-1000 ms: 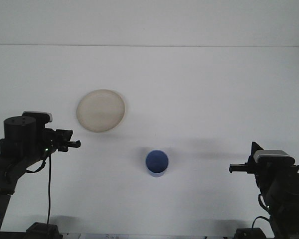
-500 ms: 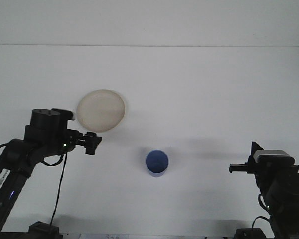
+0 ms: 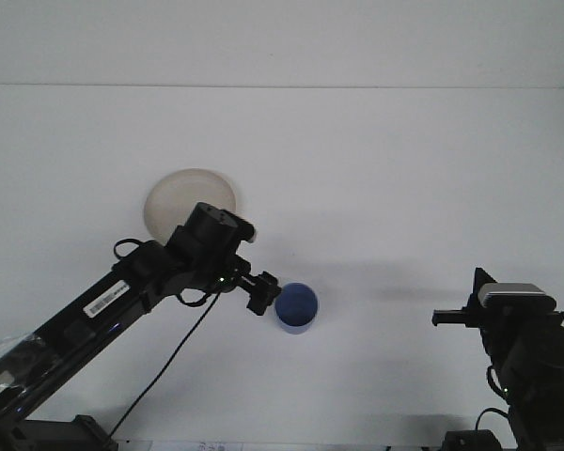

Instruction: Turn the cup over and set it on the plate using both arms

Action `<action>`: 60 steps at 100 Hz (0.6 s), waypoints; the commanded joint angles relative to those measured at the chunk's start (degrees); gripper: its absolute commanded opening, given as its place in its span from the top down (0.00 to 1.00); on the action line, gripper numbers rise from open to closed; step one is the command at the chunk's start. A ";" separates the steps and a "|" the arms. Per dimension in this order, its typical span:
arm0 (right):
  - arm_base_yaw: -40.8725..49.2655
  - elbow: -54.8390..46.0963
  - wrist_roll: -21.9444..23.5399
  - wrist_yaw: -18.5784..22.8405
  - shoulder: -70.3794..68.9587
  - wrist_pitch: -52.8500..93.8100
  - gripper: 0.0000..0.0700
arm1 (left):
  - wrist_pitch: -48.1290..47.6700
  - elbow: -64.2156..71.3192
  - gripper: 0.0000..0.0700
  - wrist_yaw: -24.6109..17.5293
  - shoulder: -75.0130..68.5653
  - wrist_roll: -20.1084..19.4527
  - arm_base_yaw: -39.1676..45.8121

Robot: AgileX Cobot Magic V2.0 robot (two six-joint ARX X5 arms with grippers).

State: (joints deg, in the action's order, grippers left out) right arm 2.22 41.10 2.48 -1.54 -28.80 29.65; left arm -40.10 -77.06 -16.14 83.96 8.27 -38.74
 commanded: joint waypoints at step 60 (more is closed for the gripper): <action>0.07 0.48 0.74 0.07 -0.17 -0.42 1.00 | 0.68 -4.98 1.00 7.48 15.39 -4.63 -5.75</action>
State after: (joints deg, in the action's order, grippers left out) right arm 2.22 41.10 2.81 -1.54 -28.80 29.65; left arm -39.94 -80.73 -8.91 98.63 4.95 -44.03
